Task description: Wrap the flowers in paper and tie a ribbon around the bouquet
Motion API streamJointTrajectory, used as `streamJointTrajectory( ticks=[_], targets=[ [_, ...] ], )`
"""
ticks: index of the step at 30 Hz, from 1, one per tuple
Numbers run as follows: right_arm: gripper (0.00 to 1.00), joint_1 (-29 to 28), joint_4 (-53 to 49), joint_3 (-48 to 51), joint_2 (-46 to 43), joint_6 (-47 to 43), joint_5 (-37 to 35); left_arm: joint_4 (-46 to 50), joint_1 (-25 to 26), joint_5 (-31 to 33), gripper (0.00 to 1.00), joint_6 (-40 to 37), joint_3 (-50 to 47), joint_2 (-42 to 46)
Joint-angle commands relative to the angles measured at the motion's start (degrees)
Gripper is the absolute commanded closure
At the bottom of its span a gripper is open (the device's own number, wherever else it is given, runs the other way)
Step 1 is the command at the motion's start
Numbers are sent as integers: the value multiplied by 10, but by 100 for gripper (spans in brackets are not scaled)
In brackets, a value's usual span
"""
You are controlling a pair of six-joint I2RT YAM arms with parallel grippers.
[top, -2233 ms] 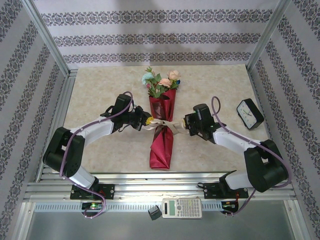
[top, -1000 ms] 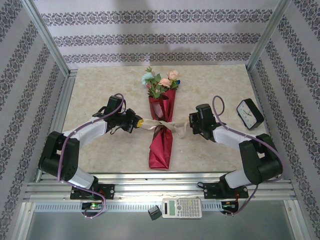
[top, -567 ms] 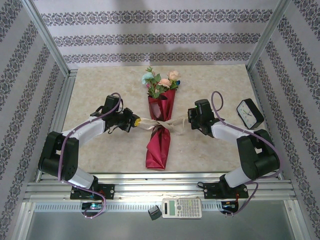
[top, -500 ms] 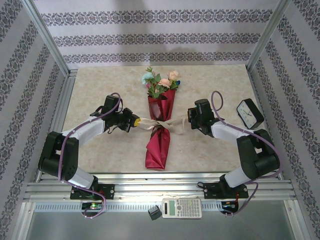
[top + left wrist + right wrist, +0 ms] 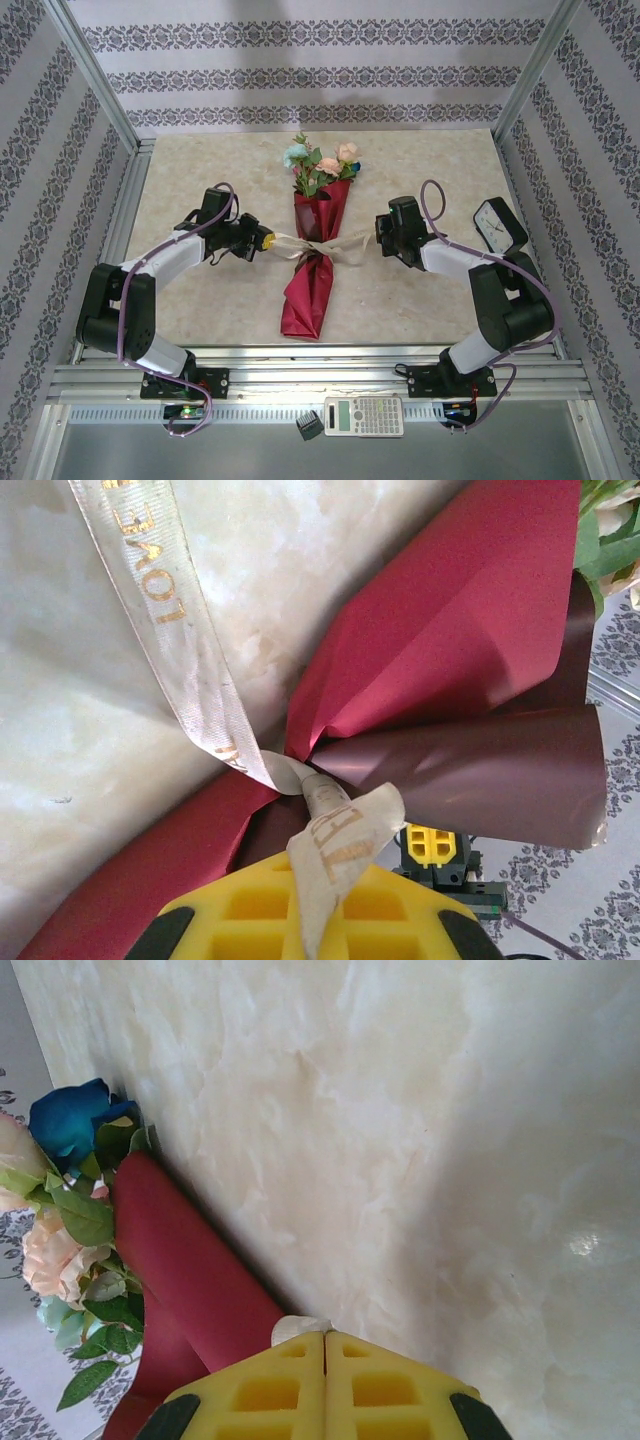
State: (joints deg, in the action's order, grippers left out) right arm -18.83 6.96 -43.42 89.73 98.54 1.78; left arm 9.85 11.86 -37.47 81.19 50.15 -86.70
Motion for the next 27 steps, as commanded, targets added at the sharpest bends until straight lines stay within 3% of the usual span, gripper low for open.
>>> streamJointTrajectory(
  ticks=[1,11,15,16,19,20,25,27],
  targets=[
    [100,8,3,-17,9,-12,-10,19,-12,-8,100,-14,15,12],
    [100,11,-10,-12,9,-12,-13,22,-19,-7,100,-13,13,18],
    [100,12,-5,-22,30,-16,34,4,-10,-26,100,-10,19,8],
    [96,11,-15,-30,35,-19,49,-9,-5,-35,100,-6,22,2],
    [65,1,-49,-33,15,-21,57,-43,18,-59,100,8,35,-19],
    [61,-3,-76,-33,-2,-22,50,-49,25,-59,100,12,39,-22],
    [54,-32,-169,-51,-81,-54,1,-67,41,-51,100,27,38,-24],
    [54,-49,-152,-47,-81,-44,9,-67,42,-51,100,27,37,-24]
  ],
)
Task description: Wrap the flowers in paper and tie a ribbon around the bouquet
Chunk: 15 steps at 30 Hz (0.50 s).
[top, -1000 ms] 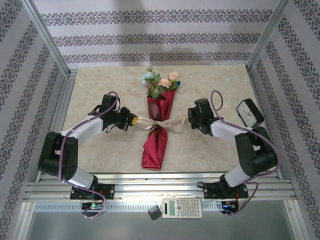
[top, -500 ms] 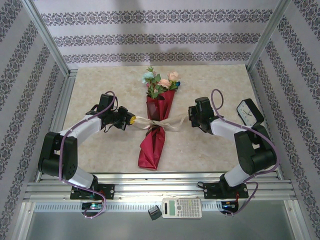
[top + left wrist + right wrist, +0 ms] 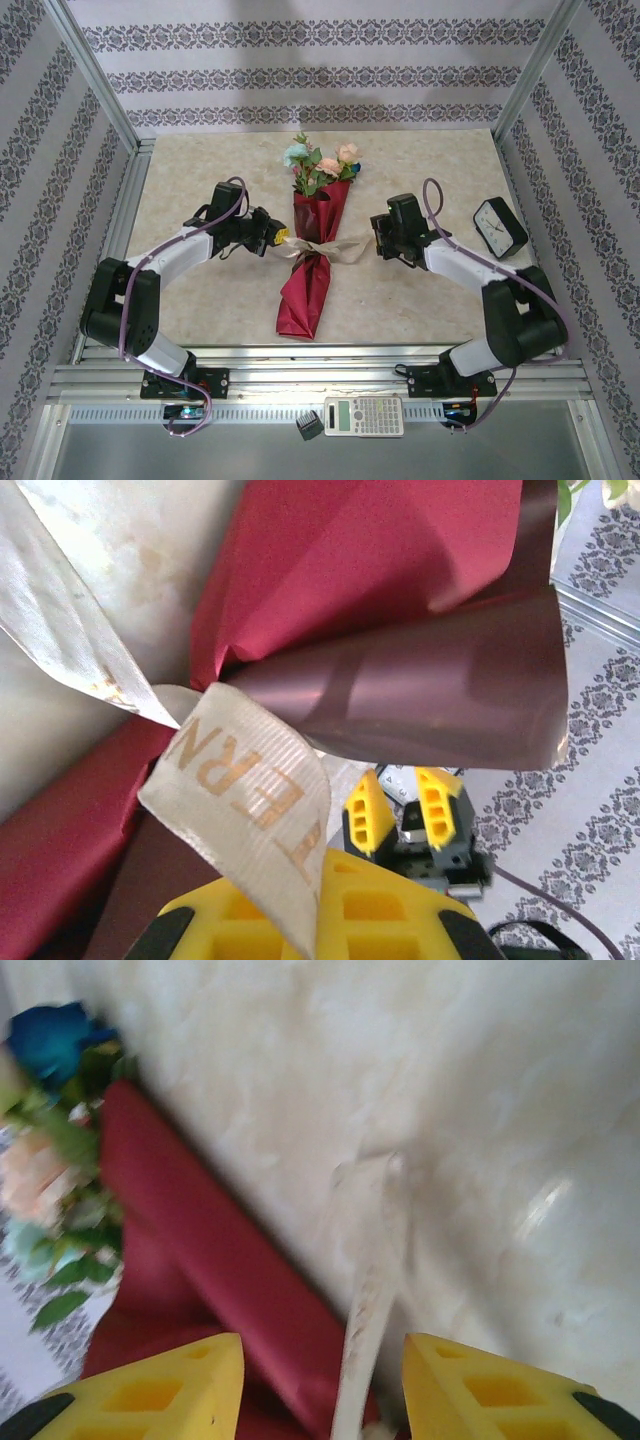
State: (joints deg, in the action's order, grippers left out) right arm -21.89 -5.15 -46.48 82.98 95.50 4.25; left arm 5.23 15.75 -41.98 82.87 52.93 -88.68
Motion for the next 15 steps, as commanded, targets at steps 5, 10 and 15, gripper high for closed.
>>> streamJointTrajectory(
  ticks=[5,10,15],
  targets=[
    [61,-53,53,-16,50,30,13,-20,6,-4,100,10,14,-7],
    [60,-70,91,-35,109,42,33,-20,9,-1,100,11,21,-10],
    [63,-75,107,-48,143,48,36,-22,9,1,100,13,17,-8]
  ],
)
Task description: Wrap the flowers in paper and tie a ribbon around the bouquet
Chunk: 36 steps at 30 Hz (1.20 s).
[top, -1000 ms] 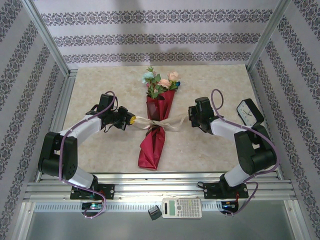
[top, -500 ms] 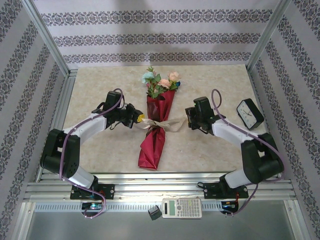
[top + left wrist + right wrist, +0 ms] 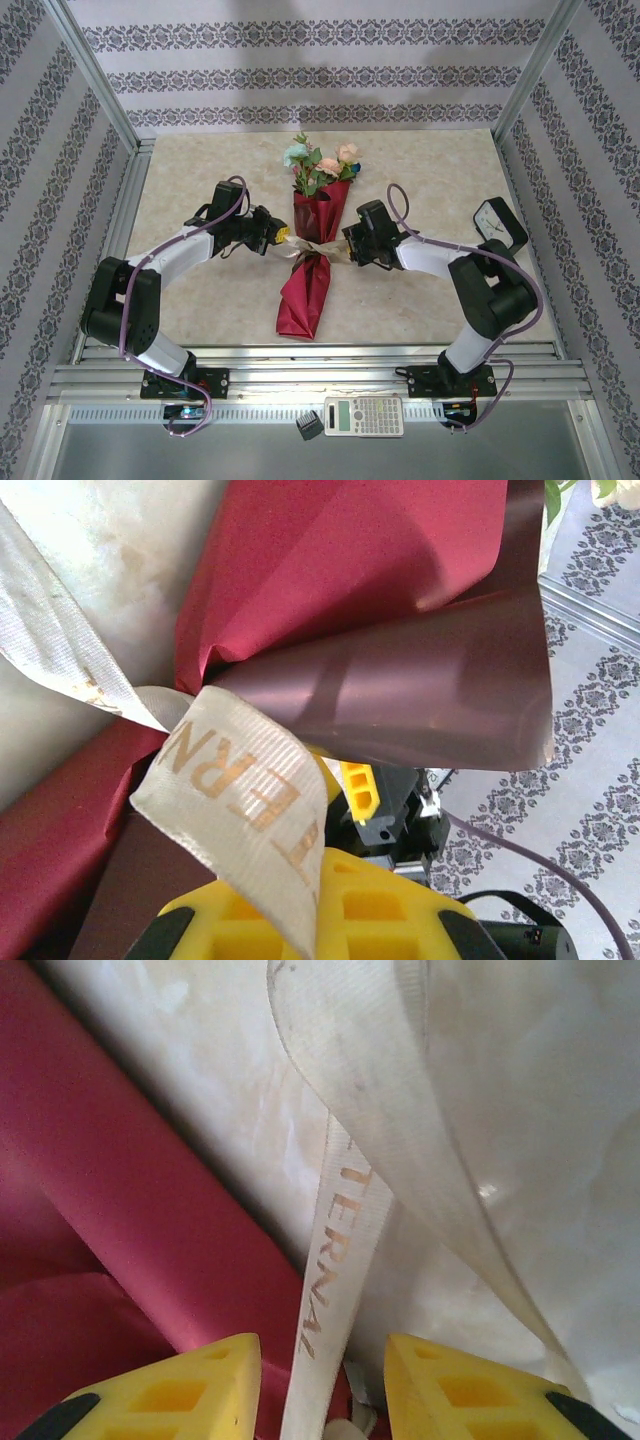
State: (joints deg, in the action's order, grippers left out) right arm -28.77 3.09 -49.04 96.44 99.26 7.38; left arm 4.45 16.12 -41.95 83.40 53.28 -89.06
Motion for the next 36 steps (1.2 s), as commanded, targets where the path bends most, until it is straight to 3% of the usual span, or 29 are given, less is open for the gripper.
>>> streamJointTrajectory(
  ticks=[1,7,19,24,36],
  targets=[
    [64,-6,25,-24,12,9,2,-16,6,0,100,7,12,-3],
    [71,-7,35,-42,36,9,7,-17,6,-1,100,10,9,-3],
    [74,-29,24,-34,22,22,0,-19,6,0,100,9,10,-6],
    [100,-28,25,-32,26,25,-3,-18,6,1,100,9,9,-4],
    [100,21,2,-10,-16,-31,-37,16,-10,15,100,-13,-1,12]
  ],
)
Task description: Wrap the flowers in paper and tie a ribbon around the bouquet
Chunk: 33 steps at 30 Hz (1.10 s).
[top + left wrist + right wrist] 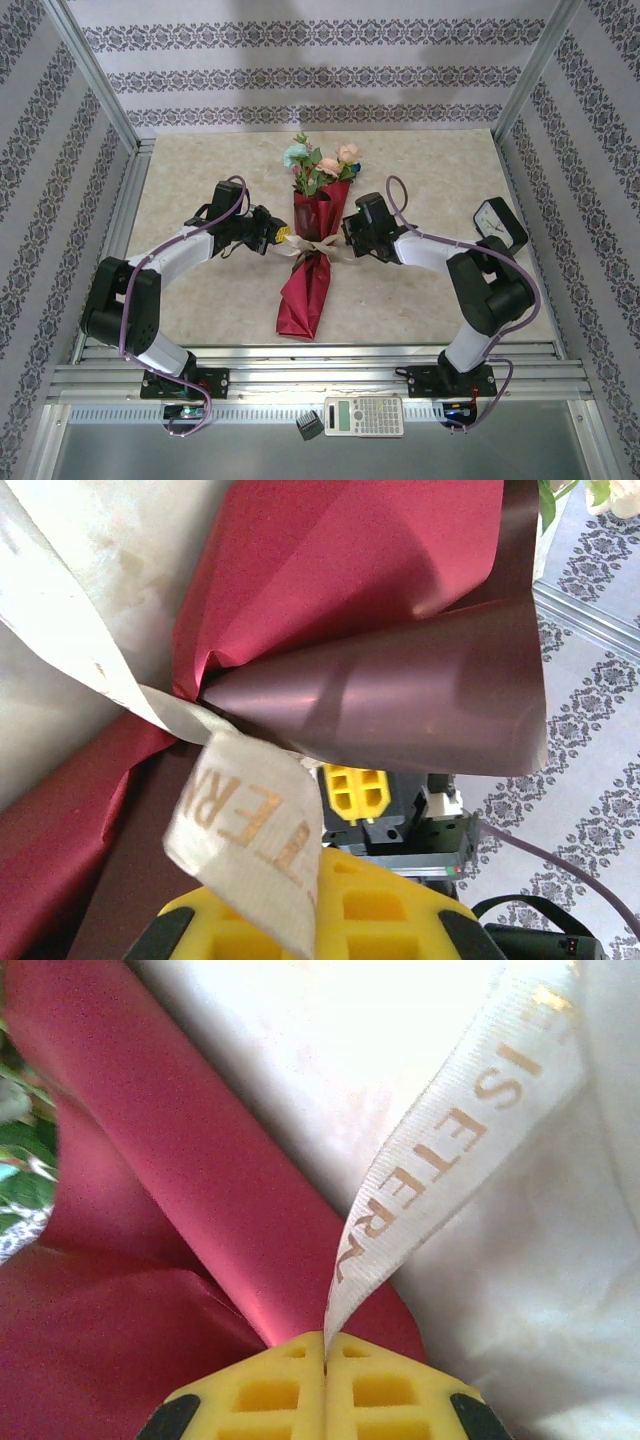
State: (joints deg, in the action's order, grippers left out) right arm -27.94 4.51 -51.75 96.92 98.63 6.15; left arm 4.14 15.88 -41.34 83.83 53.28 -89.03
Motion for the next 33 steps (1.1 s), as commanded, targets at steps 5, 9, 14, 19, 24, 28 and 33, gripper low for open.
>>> streamJointTrajectory(
  ticks=[5,9,14,19,24,28,33],
  targets=[
    [100,32,-4,34,-26,-32,-22,48,-19,21,100,-34,-5,14],
    [100,45,-6,41,-29,-35,-24,81,-29,36,100,-57,-9,15],
    [100,61,-7,50,-31,-38,-28,117,-38,48,100,-83,-8,17],
    [100,76,-2,58,-28,-33,-34,153,-47,66,100,-101,-10,24],
    [100,90,4,63,-23,-23,-39,172,-55,74,100,-106,-21,33],
    [100,98,5,65,-18,-19,-42,184,-64,82,100,-115,-27,40],
    [100,113,8,67,-13,-16,-46,185,-74,85,100,-120,-35,40]
  ],
)
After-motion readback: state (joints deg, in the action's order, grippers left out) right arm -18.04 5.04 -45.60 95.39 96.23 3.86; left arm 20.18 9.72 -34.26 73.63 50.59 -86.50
